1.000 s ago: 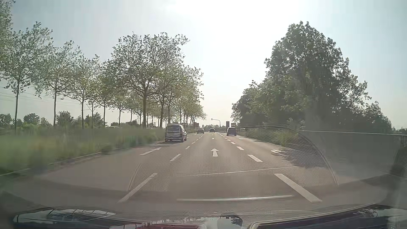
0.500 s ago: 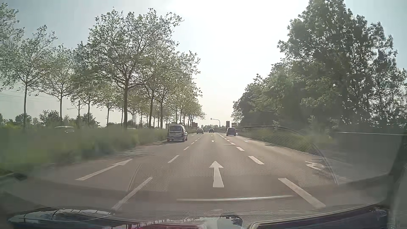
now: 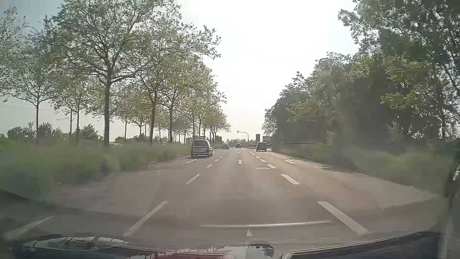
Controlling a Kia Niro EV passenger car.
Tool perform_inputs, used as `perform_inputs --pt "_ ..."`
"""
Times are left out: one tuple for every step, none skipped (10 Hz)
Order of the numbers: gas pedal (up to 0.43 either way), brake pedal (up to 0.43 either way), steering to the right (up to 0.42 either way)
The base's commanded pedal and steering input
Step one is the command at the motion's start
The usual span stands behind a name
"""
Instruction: Follow the waypoints while adhering to traffic rules and regulations
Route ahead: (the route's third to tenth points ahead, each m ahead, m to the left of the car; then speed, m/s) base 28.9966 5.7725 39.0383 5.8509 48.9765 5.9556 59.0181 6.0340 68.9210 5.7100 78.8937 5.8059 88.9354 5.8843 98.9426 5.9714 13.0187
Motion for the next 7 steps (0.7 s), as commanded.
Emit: perform_inputs --pt "0.118 0.000 0.002" --pt "0.118 0.000 0.002" --pt "0.118 0.000 0.002" --pt "0.118 0.000 0.002" --pt "0.118 0.000 0.002" --pt "0.118 0.000 0.002" --pt "0.118 0.000 0.002"
